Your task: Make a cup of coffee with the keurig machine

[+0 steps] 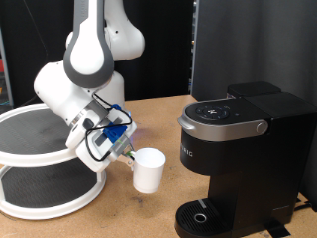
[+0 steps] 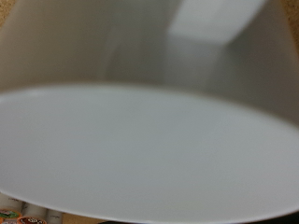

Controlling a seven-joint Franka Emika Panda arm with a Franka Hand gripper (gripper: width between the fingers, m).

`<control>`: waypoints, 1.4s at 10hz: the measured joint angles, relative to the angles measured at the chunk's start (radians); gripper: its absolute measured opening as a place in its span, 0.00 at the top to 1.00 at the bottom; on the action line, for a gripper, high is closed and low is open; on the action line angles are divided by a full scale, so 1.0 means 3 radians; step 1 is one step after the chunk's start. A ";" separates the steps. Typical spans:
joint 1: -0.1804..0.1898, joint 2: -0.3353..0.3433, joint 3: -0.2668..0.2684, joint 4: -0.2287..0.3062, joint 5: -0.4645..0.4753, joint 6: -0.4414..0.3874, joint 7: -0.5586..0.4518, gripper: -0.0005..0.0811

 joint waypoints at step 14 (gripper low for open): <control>0.0028 0.0408 0.0524 0.0269 0.0970 0.0061 -0.0419 0.91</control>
